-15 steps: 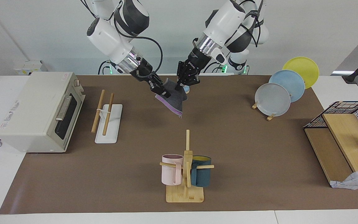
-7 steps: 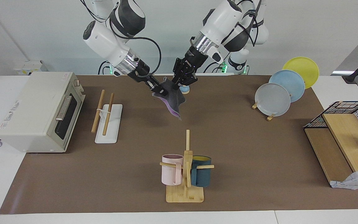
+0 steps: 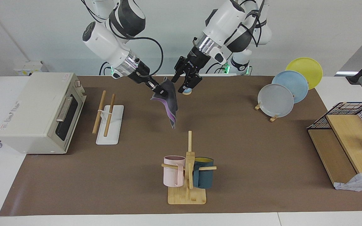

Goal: Fold towel and hang on rack
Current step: 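Grasp the towel with the right gripper while the left gripper releases, then carry the towel to the rods with the right gripper while the left withdraws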

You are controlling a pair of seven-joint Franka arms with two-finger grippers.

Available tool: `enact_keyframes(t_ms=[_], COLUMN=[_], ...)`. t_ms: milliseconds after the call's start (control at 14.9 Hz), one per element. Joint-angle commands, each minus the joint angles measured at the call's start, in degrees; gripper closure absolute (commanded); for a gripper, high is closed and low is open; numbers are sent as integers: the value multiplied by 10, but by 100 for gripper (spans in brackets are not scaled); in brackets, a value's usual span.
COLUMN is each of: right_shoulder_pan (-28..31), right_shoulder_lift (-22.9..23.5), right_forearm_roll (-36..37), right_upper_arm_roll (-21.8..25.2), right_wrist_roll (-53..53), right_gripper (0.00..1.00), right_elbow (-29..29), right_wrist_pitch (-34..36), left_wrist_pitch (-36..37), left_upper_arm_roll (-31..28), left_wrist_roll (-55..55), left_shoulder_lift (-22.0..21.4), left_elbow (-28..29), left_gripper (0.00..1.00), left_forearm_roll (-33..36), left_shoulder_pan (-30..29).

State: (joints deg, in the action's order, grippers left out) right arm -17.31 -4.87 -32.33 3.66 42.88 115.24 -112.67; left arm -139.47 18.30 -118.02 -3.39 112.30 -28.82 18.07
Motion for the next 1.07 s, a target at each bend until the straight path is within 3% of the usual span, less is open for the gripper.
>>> enact_keyframes(t_ms=[0,470,671,1007], right_shoulder_pan=[49,126,178,187], right_shoulder_lift=[-15,-43,-38,-27], right_forearm_roll=[44,111,125,203], right_upper_arm_roll=[-2,-2,-2,-2], right_wrist_roll=[-96,-213,-302,-428], right_gripper=[100,100,100,100], right_elbow=[6,60,70,66], right_wrist_pitch=[59,88,83,43], left_wrist_pitch=[35,86,110,165], left_upper_arm_roll=[-1,-1,-3,-11], left_wrist_roll=[110,362,471,648], left_shoulder_lift=[-21,-21,-17,-15], left_elbow=[17,12,7,-10], left_gripper=[0,0,0,0], left_forearm_roll=[-4,20,74,118], left_shoulder_pan=[-34,-150,-177,-229])
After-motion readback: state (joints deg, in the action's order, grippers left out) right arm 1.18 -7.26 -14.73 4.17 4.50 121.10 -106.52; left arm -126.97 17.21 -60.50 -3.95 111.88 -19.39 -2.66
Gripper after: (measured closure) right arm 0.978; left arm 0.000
